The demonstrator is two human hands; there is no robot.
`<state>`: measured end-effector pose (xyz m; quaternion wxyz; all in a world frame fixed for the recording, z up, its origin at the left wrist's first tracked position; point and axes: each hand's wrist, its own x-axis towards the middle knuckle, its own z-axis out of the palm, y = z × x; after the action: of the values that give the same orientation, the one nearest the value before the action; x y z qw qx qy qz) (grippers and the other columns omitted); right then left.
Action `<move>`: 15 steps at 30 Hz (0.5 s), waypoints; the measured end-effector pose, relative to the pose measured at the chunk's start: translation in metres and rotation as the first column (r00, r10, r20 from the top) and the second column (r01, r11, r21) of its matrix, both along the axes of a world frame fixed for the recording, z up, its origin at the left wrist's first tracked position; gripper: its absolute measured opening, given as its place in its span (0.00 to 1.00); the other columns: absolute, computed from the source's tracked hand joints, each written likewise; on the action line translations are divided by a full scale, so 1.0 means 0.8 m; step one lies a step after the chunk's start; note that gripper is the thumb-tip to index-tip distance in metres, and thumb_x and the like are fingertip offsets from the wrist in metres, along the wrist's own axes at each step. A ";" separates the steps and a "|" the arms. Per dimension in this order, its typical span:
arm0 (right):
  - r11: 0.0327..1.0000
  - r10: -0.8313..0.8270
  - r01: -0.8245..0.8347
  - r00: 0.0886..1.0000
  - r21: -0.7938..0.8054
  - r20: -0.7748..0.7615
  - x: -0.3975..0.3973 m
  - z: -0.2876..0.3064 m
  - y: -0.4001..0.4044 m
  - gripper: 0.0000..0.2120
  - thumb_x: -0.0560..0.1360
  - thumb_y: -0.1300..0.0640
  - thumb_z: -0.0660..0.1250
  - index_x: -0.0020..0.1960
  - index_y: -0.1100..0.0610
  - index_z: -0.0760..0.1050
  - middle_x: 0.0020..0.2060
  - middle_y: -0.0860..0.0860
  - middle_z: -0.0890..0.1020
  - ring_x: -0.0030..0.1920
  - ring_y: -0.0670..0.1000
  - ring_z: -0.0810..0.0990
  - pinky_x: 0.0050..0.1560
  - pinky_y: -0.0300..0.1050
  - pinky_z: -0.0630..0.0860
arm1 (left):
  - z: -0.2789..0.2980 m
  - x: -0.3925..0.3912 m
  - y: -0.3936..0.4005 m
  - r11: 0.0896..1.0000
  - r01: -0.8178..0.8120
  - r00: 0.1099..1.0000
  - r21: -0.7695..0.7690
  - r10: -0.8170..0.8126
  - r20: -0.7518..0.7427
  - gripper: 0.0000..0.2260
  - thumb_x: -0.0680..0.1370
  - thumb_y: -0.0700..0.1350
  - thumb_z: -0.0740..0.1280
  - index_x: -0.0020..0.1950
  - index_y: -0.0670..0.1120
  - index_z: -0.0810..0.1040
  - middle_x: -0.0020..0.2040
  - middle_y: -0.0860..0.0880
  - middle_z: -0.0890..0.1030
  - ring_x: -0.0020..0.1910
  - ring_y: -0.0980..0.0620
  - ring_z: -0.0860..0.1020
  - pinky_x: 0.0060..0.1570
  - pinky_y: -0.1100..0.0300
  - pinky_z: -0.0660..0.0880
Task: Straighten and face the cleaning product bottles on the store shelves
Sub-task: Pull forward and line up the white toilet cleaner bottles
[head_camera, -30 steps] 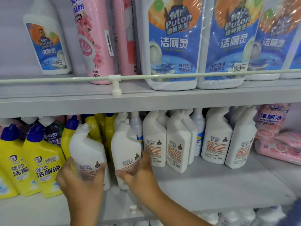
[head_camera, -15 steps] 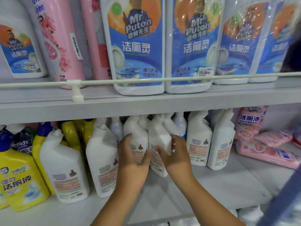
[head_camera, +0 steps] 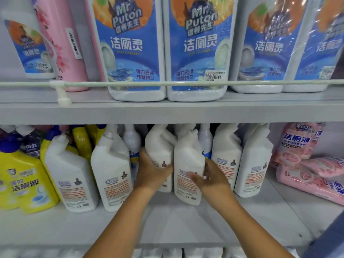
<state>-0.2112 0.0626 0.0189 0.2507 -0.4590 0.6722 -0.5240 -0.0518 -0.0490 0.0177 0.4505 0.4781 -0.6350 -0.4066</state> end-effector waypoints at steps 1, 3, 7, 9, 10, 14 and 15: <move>1.000 0.030 -0.030 0.999 0.000 0.031 -0.004 -0.005 0.001 0.15 0.74 0.52 0.76 0.57 0.43 0.75 0.52 0.39 0.83 0.52 0.38 0.80 0.45 0.32 0.74 | -0.001 -0.002 0.006 1.000 -0.013 1.000 0.019 0.013 0.009 0.43 0.63 0.59 0.83 0.68 0.60 0.60 0.60 0.59 0.76 0.55 0.59 0.77 0.50 0.62 0.75; 0.997 0.073 -0.073 0.994 -0.002 0.077 -0.007 -0.015 0.001 0.17 0.74 0.55 0.76 0.59 0.44 0.76 0.53 0.41 0.85 0.55 0.42 0.83 0.48 0.35 0.78 | -0.005 -0.001 0.018 0.997 -0.071 0.997 0.010 0.071 -0.001 0.43 0.62 0.57 0.84 0.67 0.61 0.60 0.58 0.59 0.76 0.55 0.57 0.78 0.49 0.60 0.77; 0.993 0.113 -0.109 0.987 -0.041 0.116 -0.002 -0.025 -0.001 0.19 0.74 0.56 0.76 0.62 0.43 0.76 0.55 0.41 0.85 0.56 0.42 0.83 0.53 0.42 0.80 | -0.011 0.021 0.062 0.984 -0.124 0.990 -0.128 0.114 -0.083 0.41 0.61 0.46 0.84 0.64 0.60 0.64 0.57 0.59 0.78 0.54 0.65 0.80 0.49 0.70 0.77; 0.993 0.113 -0.105 0.984 -0.059 0.135 0.009 -0.024 0.000 0.19 0.74 0.58 0.75 0.60 0.43 0.76 0.53 0.41 0.85 0.55 0.41 0.83 0.51 0.38 0.79 | -0.007 0.046 0.093 0.970 -0.145 0.984 -0.195 0.121 -0.133 0.44 0.59 0.49 0.84 0.68 0.56 0.64 0.59 0.59 0.78 0.56 0.67 0.79 0.48 0.72 0.77; 0.992 0.117 -0.109 0.983 -0.068 0.140 0.016 -0.022 0.001 0.19 0.74 0.59 0.75 0.59 0.42 0.76 0.53 0.40 0.85 0.55 0.40 0.83 0.49 0.35 0.78 | 0.000 0.063 0.105 0.965 -0.166 0.978 -0.202 0.134 -0.163 0.45 0.58 0.53 0.83 0.70 0.55 0.63 0.60 0.57 0.77 0.58 0.65 0.79 0.49 0.70 0.78; 0.959 0.279 -0.274 0.957 -0.069 0.079 0.053 -0.003 -0.002 0.22 0.75 0.57 0.75 0.62 0.38 0.73 0.54 0.34 0.83 0.54 0.34 0.81 0.48 0.29 0.78 | 0.028 0.149 0.117 0.915 -0.329 0.937 -0.235 0.285 -0.201 0.48 0.58 0.58 0.82 0.72 0.51 0.62 0.62 0.54 0.78 0.59 0.58 0.80 0.52 0.59 0.80; 0.941 0.335 -0.333 0.941 -0.053 0.051 0.065 0.004 -0.005 0.22 0.75 0.56 0.74 0.63 0.37 0.73 0.54 0.33 0.83 0.55 0.33 0.80 0.50 0.28 0.77 | 0.031 0.170 0.115 0.899 -0.371 0.923 -0.234 0.330 -0.197 0.48 0.59 0.56 0.85 0.71 0.50 0.62 0.61 0.54 0.78 0.58 0.57 0.80 0.52 0.58 0.79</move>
<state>-0.1591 0.0584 0.0218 0.3458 -0.5559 0.5653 -0.5019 0.0843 0.0432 0.0428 0.6240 0.4871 -0.5508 -0.2647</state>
